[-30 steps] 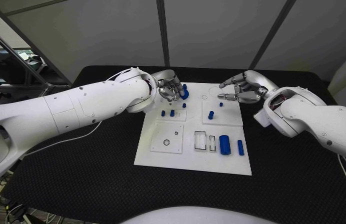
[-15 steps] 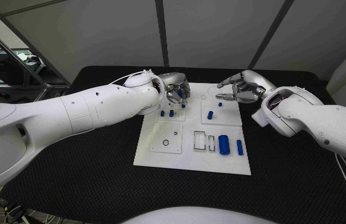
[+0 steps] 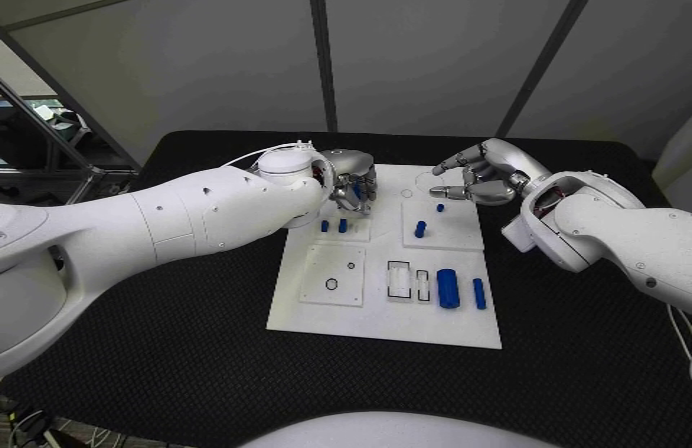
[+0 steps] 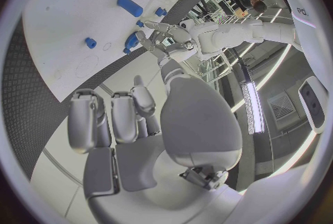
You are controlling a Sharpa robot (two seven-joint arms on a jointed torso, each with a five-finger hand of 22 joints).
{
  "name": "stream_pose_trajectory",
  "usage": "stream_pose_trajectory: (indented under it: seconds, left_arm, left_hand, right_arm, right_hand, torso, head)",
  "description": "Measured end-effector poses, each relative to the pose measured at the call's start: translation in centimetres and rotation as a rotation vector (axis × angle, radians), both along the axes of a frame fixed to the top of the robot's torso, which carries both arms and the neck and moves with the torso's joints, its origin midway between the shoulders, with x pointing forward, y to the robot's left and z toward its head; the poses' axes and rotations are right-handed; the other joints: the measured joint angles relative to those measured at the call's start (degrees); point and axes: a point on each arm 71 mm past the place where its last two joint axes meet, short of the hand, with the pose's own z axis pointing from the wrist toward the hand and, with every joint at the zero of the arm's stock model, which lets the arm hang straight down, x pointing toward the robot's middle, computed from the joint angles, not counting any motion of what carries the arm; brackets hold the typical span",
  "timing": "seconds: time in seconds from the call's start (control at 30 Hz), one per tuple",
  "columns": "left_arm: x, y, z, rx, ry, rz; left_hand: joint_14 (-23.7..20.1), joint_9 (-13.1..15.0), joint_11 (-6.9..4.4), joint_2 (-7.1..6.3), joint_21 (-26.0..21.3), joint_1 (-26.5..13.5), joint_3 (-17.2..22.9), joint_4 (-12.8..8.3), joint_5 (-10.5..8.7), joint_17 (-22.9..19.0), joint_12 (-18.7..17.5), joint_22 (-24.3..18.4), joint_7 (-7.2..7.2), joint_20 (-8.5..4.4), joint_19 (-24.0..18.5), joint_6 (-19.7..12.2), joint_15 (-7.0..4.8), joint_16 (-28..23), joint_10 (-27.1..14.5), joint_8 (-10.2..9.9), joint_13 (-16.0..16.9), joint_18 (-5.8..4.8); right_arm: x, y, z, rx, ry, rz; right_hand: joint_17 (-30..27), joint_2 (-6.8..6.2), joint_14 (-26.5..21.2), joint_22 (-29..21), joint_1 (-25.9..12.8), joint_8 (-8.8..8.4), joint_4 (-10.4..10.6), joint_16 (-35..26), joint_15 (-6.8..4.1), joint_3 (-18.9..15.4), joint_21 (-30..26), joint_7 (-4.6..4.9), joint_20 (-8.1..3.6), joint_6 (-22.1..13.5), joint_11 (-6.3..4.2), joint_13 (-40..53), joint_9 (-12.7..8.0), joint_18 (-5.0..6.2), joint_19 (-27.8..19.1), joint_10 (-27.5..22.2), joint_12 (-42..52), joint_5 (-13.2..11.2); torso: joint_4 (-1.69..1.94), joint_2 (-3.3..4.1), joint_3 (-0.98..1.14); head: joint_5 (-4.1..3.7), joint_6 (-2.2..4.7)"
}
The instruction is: Assemble the parts on the task board
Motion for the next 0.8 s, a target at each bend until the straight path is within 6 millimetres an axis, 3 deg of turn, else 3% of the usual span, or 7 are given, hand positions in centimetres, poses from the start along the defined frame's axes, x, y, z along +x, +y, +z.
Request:
stream_pose_trajectory:
  seconds: [0.8]
  left_arm:
    - [0.37,-0.42,-0.57,0.059,0.03,-0.003]
  left_hand:
    - [0.0,-1.5,-0.51,1.82,3.2,1.2,1.1,-0.7,0.0,0.8,1.0,3.5,-0.03,0.1,1.3,1.9,0.0,2.1,1.3,0.3,-2.2,0.01]
  right_arm:
    - [0.03,0.18,-0.02,0.0,0.0,0.003]
  right_hand:
    - [0.0,0.0,0.0,0.0,0.0,0.0,0.0,0.0,0.0,0.0,0.0,0.0,0.0,0.0,0.0,0.0,0.0,0.0,0.0,0.0,0.0,0.0]
  torso:
    - [0.02,-0.03,0.02]
  head:
    - [-0.03,-0.2]
